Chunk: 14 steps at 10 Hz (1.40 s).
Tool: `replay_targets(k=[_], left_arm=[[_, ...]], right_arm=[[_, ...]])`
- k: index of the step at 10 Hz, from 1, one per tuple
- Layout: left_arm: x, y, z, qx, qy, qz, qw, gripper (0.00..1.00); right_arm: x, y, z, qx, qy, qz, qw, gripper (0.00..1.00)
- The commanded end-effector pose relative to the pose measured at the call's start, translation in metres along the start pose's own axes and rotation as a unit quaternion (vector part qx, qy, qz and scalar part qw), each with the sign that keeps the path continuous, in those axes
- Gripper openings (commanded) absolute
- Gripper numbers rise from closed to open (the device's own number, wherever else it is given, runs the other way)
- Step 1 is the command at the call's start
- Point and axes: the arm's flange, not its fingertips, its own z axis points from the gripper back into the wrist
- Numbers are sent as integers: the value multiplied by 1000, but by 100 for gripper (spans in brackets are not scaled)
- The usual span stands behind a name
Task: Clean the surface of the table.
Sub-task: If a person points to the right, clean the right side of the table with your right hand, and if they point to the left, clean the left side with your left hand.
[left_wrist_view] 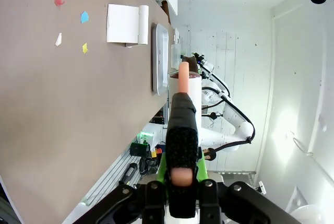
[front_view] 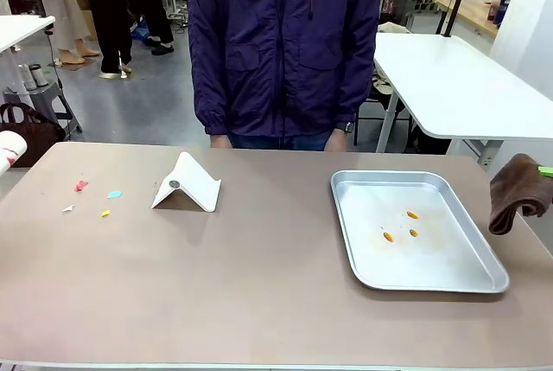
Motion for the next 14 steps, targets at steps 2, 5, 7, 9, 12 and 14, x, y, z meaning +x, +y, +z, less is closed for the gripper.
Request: replay_targets(k=[2,5,7,9,12,14], left_arm=[[-3,-5,0,4,2,-1,1000,13],[-3,-5,0,4,2,-1,1000,13],[-3,-5,0,4,2,-1,1000,13],[-3,-5,0,4,2,-1,1000,13],[-3,-5,0,4,2,-1,1000,13],[-3,-5,0,4,2,-1,1000,13]], right_arm=[[0,3,0,9,0,1,1000,0],[0,3,0,9,0,1,1000,0],[0,3,0,9,0,1,1000,0],[0,3,0,9,0,1,1000,0],[0,3,0,9,0,1,1000,0],[0,3,0,9,0,1,1000,0]])
